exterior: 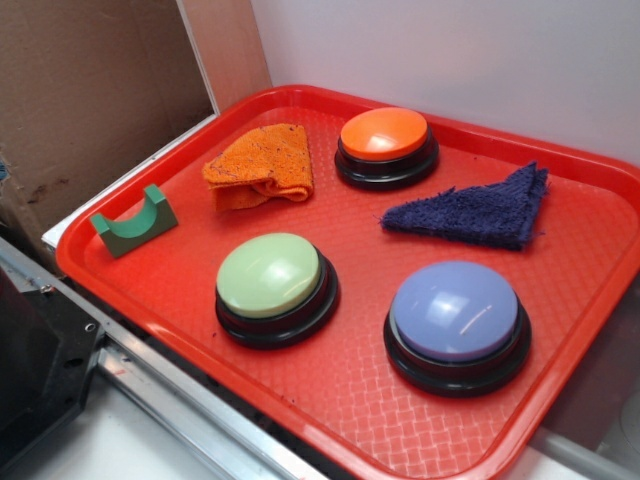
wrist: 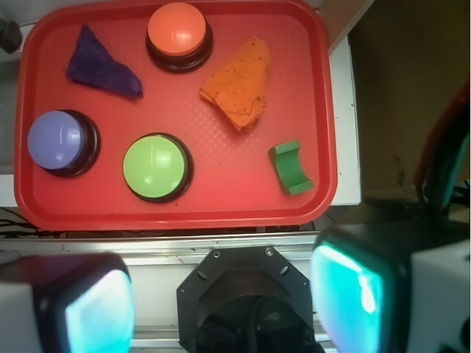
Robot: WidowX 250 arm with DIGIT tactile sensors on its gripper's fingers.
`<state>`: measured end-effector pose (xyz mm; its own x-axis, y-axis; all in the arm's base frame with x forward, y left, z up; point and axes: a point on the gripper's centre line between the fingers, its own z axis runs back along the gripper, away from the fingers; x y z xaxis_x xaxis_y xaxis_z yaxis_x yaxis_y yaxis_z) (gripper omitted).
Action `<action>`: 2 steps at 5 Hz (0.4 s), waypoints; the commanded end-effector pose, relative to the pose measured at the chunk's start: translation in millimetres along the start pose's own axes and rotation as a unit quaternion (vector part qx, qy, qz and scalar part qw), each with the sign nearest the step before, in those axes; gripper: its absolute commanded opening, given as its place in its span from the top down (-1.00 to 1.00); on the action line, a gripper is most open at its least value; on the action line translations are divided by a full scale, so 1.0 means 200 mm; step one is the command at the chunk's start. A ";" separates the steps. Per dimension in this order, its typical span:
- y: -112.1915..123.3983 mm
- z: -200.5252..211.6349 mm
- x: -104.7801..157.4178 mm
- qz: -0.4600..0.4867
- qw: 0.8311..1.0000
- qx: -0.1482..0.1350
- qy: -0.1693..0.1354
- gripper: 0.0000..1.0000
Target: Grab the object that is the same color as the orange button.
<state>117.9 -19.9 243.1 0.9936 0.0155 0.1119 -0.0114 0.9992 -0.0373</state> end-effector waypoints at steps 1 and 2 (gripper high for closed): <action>0.00 0.00 0.00 0.000 1.000 0.000 0.000 -1.00; 0.05 0.00 0.11 0.023 1.000 0.010 -0.007 -1.00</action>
<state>135.9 -9.6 235.4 0.9945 0.0632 0.0840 -0.0618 0.9979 -0.0195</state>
